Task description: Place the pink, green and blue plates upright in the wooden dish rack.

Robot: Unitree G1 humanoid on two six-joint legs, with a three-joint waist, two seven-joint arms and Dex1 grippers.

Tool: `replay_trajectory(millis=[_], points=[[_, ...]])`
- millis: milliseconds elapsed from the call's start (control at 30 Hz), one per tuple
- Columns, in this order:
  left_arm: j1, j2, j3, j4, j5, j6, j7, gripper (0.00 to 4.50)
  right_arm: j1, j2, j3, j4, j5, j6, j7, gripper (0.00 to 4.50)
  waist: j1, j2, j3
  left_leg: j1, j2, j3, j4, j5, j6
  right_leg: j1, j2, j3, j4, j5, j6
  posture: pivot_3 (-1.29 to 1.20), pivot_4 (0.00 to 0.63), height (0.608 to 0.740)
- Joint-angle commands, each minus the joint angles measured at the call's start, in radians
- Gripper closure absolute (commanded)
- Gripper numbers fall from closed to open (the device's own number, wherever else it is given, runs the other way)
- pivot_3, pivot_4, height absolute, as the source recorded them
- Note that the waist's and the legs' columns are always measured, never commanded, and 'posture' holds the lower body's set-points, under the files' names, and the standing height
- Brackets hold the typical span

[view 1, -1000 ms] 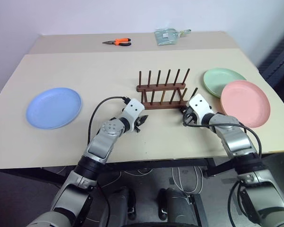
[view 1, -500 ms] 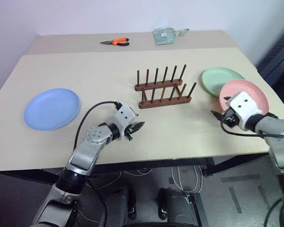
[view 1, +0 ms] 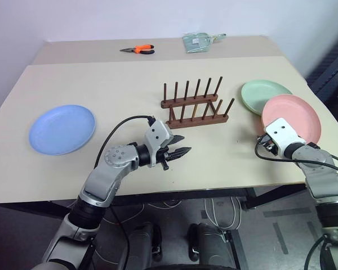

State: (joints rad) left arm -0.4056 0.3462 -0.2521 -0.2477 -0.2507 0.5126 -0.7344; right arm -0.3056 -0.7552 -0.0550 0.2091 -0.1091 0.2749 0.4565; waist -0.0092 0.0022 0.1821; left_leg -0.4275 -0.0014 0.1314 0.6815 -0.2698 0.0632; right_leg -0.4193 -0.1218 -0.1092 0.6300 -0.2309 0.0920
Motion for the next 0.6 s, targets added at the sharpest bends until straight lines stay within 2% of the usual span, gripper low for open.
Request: replay_trajectory(millis=[33, 67, 200, 267, 367, 500, 600], points=[[0.008, 0.003, 0.017, -0.048, -0.011, -0.010, 0.007, 2.50, -0.009, -0.009, -0.019, -0.005, -0.014, -0.043, -0.019, 4.04, -0.002, 0.000, 0.000, 0.000, 0.000, 0.000, 0.000, 0.000, 0.000, 0.000, 0.000, 0.000, 0.000, 0.000, 0.000, 0.00, 0.150, 0.740], [0.011, 0.004, 0.020, -0.052, -0.016, -0.006, 0.009, 2.50, 0.001, -0.021, -0.022, -0.022, -0.020, -0.051, -0.020, 4.48, -0.002, 0.000, 0.000, 0.000, 0.000, 0.000, 0.000, 0.000, 0.000, 0.000, 0.000, 0.000, 0.000, 0.000, 0.000, 0.00, 0.150, 0.740], [0.025, 0.011, 0.028, -0.065, -0.022, -0.007, 0.012, 2.50, 0.063, -0.114, -0.057, -0.166, -0.046, -0.107, 0.017, 4.48, 0.002, 0.001, 0.001, 0.000, 0.000, 0.000, 0.000, 0.000, 0.000, 0.000, 0.000, 0.000, 0.000, 0.000, 0.000, 0.00, 0.150, 0.740], [0.030, 0.014, 0.034, -0.066, -0.026, -0.006, 0.012, 2.50, 0.069, -0.156, -0.114, -0.243, 0.007, -0.111, 0.071, 4.48, 0.000, 0.001, 0.001, 0.000, 0.000, 0.000, 0.000, 0.000, 0.000, 0.000, 0.000, 0.000, 0.000, 0.000, 0.001, 0.00, 0.150, 0.740], [0.032, 0.021, 0.040, -0.057, -0.028, -0.013, 0.008, 2.50, 0.005, -0.172, -0.240, -0.350, 0.223, -0.025, 0.194, 4.48, -0.004, 0.002, 0.001, 0.000, 0.001, 0.000, 0.000, 0.000, 0.000, 0.000, 0.000, 0.001, 0.000, 0.000, 0.001, 0.00, 0.150, 0.740], [0.024, 0.022, 0.043, -0.035, -0.028, -0.022, 0.002, 2.50, -0.181, -0.068, -0.341, -0.467, 0.679, 0.284, 0.268, 4.48, -0.005, 0.001, 0.001, 0.001, 0.002, 0.000, 0.000, 0.000, 0.000, 0.000, 0.000, 0.001, 0.000, 0.000, 0.000, 0.00, 0.150, 0.740], [0.016, 0.019, 0.043, -0.027, -0.028, -0.024, -0.001, 2.50, -0.328, 0.021, -0.374, -0.435, 0.898, 0.435, 0.225, 4.48, 0.001, 0.001, 0.001, 0.000, 0.002, -0.001, 0.001, 0.000, 0.000, 0.000, -0.001, 0.001, 0.000, 0.000, -0.001, 0.00, 0.150, 0.740]])
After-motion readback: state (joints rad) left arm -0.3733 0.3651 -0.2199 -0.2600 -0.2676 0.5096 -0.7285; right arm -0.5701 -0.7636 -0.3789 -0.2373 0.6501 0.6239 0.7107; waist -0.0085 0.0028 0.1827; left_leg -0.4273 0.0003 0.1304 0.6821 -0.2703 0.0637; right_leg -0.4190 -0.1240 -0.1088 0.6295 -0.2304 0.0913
